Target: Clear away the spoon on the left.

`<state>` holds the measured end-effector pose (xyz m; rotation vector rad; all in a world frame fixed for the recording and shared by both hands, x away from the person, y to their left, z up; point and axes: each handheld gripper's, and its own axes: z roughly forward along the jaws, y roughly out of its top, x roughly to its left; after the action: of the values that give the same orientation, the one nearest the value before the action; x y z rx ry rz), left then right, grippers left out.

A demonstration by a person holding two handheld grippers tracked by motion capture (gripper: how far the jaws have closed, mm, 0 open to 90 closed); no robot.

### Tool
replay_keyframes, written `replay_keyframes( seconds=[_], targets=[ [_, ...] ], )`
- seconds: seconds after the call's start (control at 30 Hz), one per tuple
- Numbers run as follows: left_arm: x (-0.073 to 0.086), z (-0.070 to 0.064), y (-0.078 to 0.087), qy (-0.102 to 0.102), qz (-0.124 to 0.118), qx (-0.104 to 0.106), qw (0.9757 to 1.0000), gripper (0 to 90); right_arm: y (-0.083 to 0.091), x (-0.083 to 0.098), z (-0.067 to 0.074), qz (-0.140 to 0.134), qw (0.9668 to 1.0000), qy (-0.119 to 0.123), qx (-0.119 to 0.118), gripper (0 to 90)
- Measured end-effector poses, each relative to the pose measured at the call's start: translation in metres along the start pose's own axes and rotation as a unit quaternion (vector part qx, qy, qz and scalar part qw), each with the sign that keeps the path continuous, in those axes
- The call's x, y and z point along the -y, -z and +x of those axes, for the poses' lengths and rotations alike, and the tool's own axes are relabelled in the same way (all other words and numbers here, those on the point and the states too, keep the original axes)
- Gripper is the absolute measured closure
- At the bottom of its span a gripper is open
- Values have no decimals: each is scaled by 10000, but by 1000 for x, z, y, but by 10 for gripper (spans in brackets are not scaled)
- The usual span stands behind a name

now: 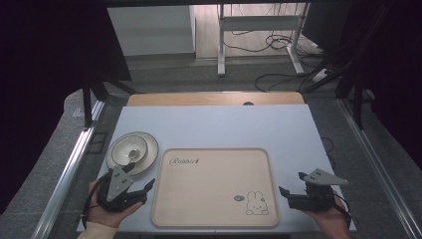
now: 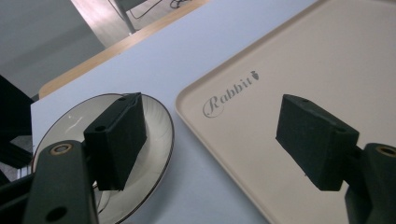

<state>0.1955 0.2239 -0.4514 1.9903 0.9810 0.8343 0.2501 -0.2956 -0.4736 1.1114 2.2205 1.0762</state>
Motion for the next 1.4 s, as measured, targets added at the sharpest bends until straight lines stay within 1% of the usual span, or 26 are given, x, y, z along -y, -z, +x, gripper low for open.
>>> replay_keyframes(
  seconds=[0.03, 0.07, 0.17, 0.2, 0.23, 0.27, 0.3, 0.33, 0.4, 0.5, 0.53, 0.6, 0.7, 0.73, 0.87, 0.93, 0.97, 1.0, 1.03, 1.07, 1.17, 1.2, 1.3, 1.33, 1.37, 1.4],
  targets=[
    [0, 1, 0, 6, 18, -16, 10000, 238, 0, 0, 0, 0, 10000, 0, 0, 154],
    [0, 3, 0, 61, -5, -41, 10000, 238, -1, -1, 0, 3, 10000, 5, -3, 154],
    [0, 6, 1, 55, 6, -79, 10000, 238, -4, -1, 1, 33, 10000, 34, -38, 154],
    [1, 9, 1, 71, -7, -151, 9999, 237, -5, 0, 2, 89, 9999, 64, -53, 154],
    [1, 9, 1, 71, -7, -151, 9999, 235, -5, 0, 2, 89, 9999, 64, -53, 154],
    [1, 12, 3, 111, -10, -226, 9997, 234, -4, 0, 2, 90, 9999, 59, -49, 154],
    [1, 12, 3, 111, -10, -226, 9997, 234, -4, 0, 2, 90, 9999, 59, -49, 154],
    [2, 16, 5, 186, -38, -304, 9994, 233, -3, 0, 1, 68, 10000, 52, -33, 154],
    [4, 21, 6, 247, -28, -385, 9989, 231, -3, 0, 1, 73, 10000, 43, -34, 154],
    [8, 27, 7, 324, 3, -495, 9983, 230, -4, 0, 0, 93, 9999, 36, -35, 154],
    [8, 27, 7, 324, 3, -495, 9983, 230, -4, 0, 0, 96, 9999, 38, -34, 154],
    [11, 33, 8, 378, -15, -585, 9976, 230, -4, 0, 0, 101, 9999, 46, -38, 155],
    [13, 36, 9, 385, -9, -626, 9973, 231, -4, 1, 0, 109, 9999, 56, -41, 156],
    [16, 38, 9, 367, 15, -674, 9970, 232, -4, 1, 0, 115, 9999, 61, -41, 156],
    [19, 40, 8, 323, 51, -702, 9970, 234, -4, 1, 0, 130, 9999, 67, -44, 156],
    [24, 40, 8, 306, 37, -719, 9969, 238, -4, 1, 0, 134, 9999, 71, -38, 156],
    [29, 40, 7, 296, 44, -770, 9966, 246, -4, 1, 0, 134, 9999, 67, -23, 156],
    [29, 40, 7, 296, 44, -770, 9966, 250, -4, 1, 0, 134, 9999, 67, -23, 156],
    [32, 40, 7, 268, 90, -778, 9966, 250, -4, 2, -1, 138, 9999, 71, -13, 157],
    [35, 40, 6, 206, 175, -820, 9963, 260, -3, 2, -1, 135, 9999, 60, -6, 159],
    [37, 42, 4, 223, 209, -837, 9960, 287, -4, 2, -2, 134, 9999, 55, -2, 159],
    [39, 43, 3, 259, 200, -842, 9959, 301, -4, 2, -2, 139, 9999, 54, 0, 159],
    [40, 44, 3, 258, 212, -807, 9962, 365, -4, 2, -2, 153, 9999, 50, 0, 160],
    [40, 44, 2, 250, 216, -783, 9964, 365, -4, 2, -2, 153, 9999, 53, 2, 160],
    [41, 44, 1, 251, 218, -749, 9966, 416, -4, 2, -2, 151, 9999, 53, 10, 160],
    [42, 44, 0, 232, 238, -707, 9969, 440, -4, 2, -2, 157, 9999, 47, 10, 160]
  ],
)
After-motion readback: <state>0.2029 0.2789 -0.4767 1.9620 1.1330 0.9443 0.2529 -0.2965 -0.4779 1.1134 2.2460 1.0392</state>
